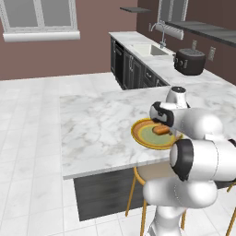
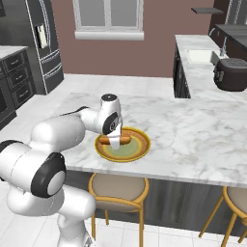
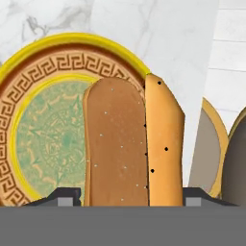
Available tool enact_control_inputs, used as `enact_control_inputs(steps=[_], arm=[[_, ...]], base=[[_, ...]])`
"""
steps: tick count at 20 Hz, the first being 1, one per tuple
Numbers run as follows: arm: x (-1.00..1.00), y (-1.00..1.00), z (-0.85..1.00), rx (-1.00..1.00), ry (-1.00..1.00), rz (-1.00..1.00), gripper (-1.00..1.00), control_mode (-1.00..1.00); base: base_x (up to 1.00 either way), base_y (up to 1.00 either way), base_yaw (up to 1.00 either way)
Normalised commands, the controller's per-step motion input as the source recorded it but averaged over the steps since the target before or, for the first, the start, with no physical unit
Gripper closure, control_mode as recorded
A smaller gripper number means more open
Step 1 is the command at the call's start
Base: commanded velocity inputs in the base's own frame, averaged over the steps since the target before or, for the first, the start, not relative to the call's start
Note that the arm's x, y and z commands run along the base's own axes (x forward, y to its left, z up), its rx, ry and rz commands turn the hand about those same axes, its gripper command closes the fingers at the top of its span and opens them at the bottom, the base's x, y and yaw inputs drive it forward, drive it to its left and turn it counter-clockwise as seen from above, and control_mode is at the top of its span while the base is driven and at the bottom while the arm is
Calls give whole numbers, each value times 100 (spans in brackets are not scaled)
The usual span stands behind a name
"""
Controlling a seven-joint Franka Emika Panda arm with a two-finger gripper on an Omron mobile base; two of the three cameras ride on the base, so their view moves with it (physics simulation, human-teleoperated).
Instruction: Move the hot dog bun to the plate on the dining table and place the condiment next to that plate. Then navigate to the fridge and take the sausage and place it on the plate as well.
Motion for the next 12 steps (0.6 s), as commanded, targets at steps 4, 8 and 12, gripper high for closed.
enact_control_inputs(steps=[4,8,12], arm=[[21,0,-29,1,0,-1,100,-100],[22,0,-20,1,0,-1,100,-100],[18,0,-13,1,0,-1,100,-100]], base=[[0,0,0],[0,0,0],[0,0,0]])
